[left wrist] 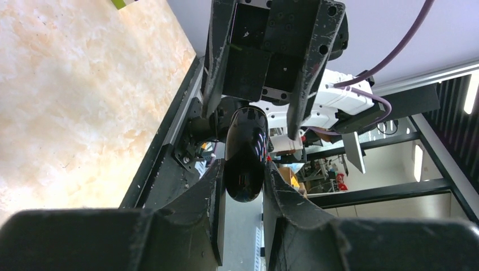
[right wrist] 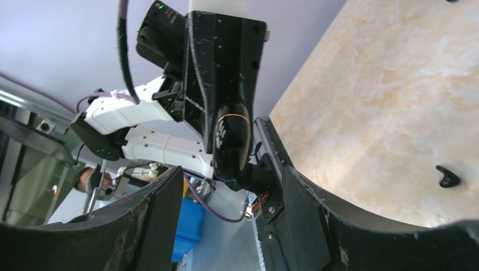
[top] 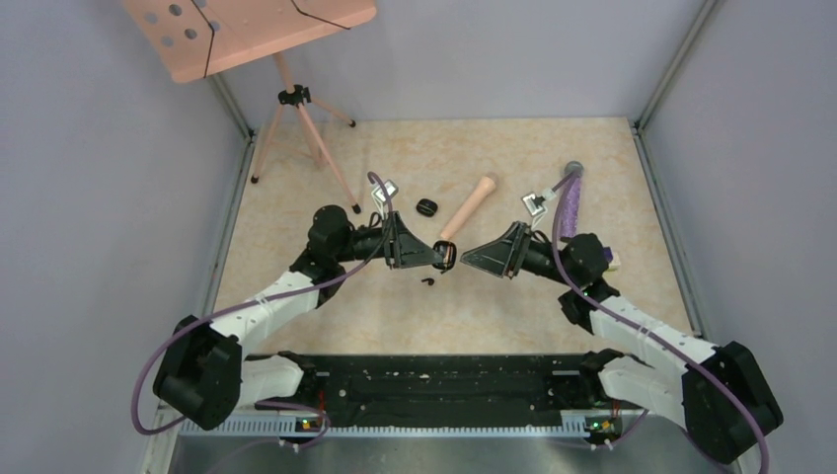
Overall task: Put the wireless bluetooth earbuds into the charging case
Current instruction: Open the charging case at the center of the board.
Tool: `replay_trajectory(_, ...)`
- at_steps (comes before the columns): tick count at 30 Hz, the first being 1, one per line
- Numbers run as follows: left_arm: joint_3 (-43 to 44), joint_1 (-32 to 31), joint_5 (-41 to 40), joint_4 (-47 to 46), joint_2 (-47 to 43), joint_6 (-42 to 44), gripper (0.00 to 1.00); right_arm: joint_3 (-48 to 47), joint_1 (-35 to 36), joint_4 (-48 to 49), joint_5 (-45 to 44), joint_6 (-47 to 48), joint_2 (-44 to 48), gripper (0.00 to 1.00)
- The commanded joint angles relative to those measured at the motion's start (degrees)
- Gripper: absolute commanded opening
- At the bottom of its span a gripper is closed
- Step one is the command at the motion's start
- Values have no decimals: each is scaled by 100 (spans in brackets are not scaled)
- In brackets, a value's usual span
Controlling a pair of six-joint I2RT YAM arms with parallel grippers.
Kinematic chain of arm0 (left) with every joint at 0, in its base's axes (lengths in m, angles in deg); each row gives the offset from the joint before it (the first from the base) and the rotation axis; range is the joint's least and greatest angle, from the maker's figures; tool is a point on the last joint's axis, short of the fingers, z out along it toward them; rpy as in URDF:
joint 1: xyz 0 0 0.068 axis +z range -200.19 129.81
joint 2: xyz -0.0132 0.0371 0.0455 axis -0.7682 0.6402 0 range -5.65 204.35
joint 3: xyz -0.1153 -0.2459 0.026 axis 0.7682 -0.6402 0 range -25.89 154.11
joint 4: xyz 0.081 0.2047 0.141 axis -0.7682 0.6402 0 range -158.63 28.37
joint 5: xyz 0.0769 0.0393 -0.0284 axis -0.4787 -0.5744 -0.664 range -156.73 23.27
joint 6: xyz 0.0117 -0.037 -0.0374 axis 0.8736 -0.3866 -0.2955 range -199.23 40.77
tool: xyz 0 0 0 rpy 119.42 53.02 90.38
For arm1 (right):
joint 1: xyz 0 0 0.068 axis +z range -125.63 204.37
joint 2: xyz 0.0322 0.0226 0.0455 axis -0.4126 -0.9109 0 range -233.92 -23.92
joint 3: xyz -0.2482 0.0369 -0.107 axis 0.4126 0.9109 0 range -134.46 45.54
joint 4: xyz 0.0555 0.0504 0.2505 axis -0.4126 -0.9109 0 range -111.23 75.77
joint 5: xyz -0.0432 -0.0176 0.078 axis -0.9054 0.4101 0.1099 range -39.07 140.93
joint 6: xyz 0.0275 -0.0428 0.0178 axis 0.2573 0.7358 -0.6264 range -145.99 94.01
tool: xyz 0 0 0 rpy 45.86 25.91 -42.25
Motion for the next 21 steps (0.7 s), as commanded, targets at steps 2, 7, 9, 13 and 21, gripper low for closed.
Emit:
replay_trajectory(2,-57,16,-32,-717,44,-286,0,-225,287,1228,94,-308,-284,63)
replay_trajectory(7,-38,15,-16,-717,5,-297,0,-298,372,1282,34,-259,-506,59)
replay_trajectory(9,-40,13,-13,-717,0,-302,0,-297,385,1340,19,-276,-559,56)
replay_trajectory(13,-45,16,27,-726,7,-306,0,-300,387,1476,6,-310,-664,53)
replay_trajectory(21,-53,9,56,-778,26,-315,0,-396,473,1598,77,-326,-910,48)
